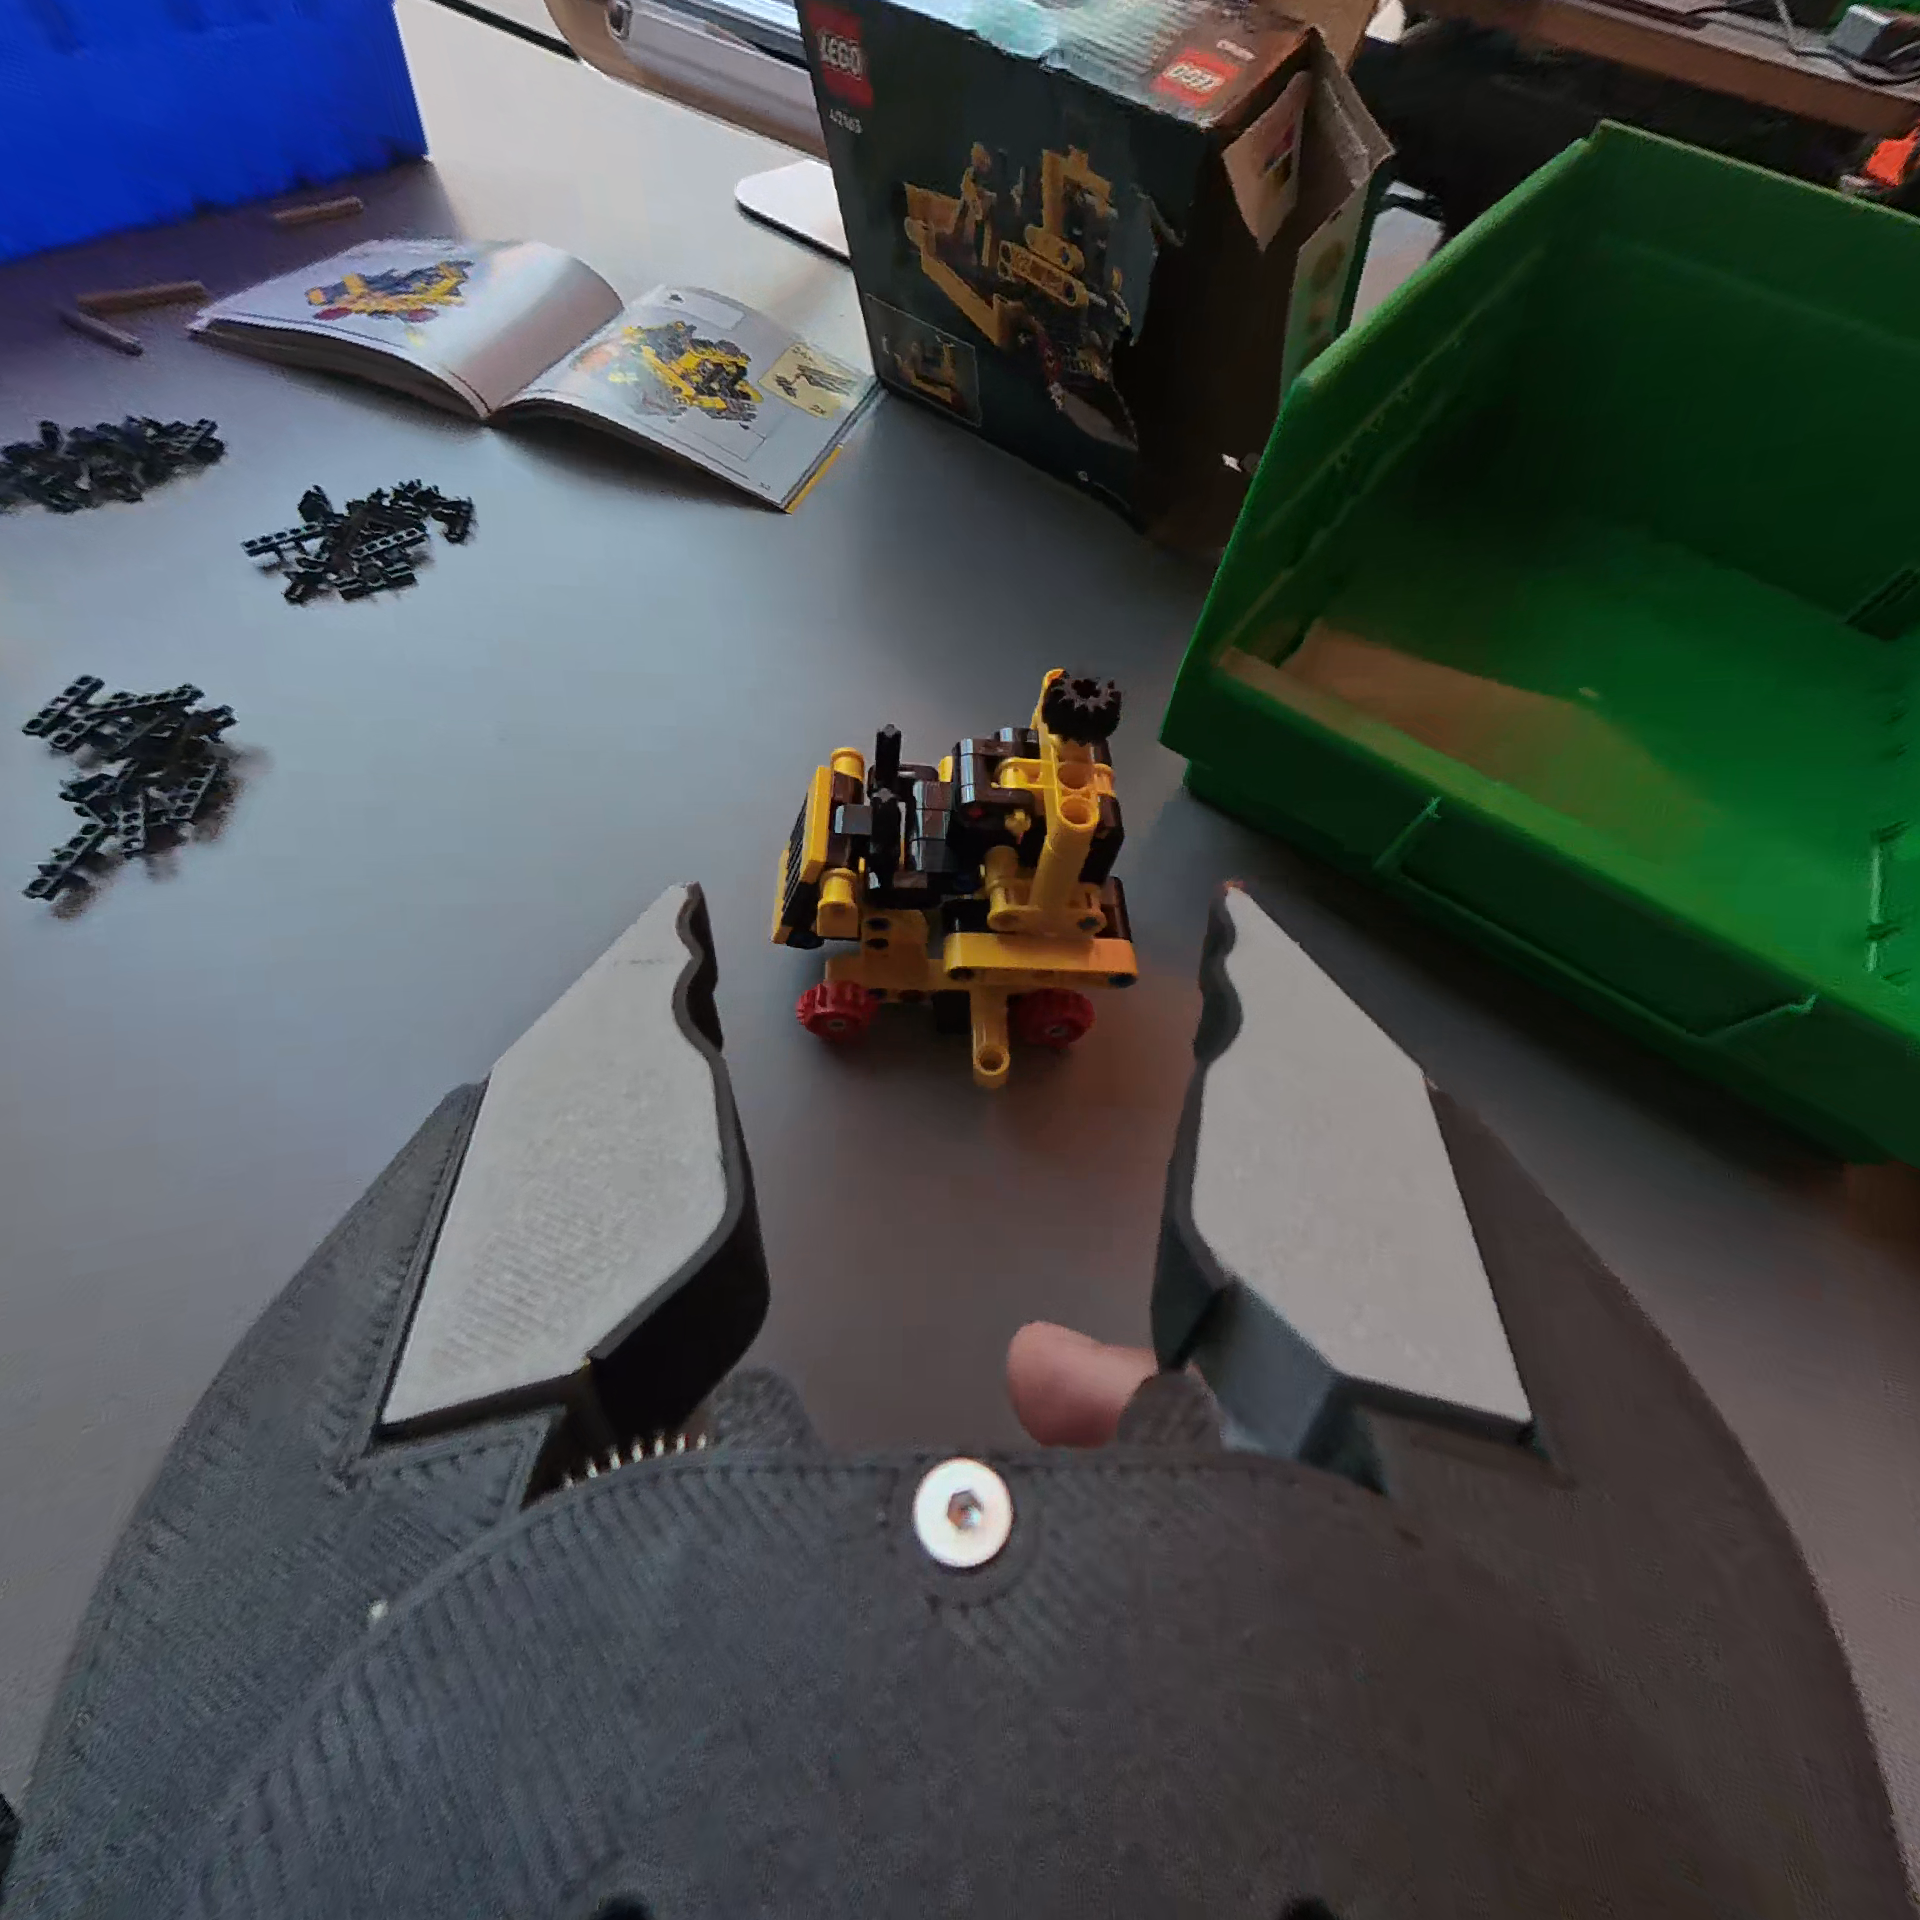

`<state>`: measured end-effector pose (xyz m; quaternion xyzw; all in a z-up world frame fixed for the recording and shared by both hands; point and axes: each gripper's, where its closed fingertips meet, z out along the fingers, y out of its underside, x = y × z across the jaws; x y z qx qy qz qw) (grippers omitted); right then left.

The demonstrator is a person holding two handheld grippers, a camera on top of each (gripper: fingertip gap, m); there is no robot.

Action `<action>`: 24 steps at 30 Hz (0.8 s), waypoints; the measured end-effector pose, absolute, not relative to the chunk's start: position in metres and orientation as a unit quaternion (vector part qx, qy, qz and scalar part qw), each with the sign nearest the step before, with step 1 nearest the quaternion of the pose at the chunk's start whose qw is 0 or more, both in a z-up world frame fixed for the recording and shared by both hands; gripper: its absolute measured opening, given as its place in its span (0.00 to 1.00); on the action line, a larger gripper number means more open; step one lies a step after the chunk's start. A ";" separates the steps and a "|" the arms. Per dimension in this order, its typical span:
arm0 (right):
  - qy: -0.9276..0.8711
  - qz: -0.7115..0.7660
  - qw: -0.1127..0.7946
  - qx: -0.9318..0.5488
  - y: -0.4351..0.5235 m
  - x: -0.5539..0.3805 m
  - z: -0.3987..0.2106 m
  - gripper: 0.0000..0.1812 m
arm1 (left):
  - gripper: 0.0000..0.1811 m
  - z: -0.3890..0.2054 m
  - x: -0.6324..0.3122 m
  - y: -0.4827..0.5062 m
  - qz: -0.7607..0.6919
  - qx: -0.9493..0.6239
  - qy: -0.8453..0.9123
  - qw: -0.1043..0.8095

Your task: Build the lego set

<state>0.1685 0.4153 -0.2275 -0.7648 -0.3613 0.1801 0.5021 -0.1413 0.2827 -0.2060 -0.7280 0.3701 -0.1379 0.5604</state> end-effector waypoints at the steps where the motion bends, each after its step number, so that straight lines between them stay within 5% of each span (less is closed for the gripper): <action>1: -0.368 0.193 0.496 -0.763 0.415 0.167 -0.228 0.50 | 0.09 -0.207 -0.141 0.283 -0.140 -0.729 0.371 0.558; 14: -0.426 0.201 0.468 -0.747 0.406 0.143 -0.236 0.43 | 0.09 -0.210 -0.145 0.291 -0.197 -0.754 0.337 0.528; 24: -0.369 0.210 0.562 -0.710 0.396 0.155 -0.203 0.36 | 0.07 -0.197 -0.113 0.305 -0.231 -0.762 0.341 0.499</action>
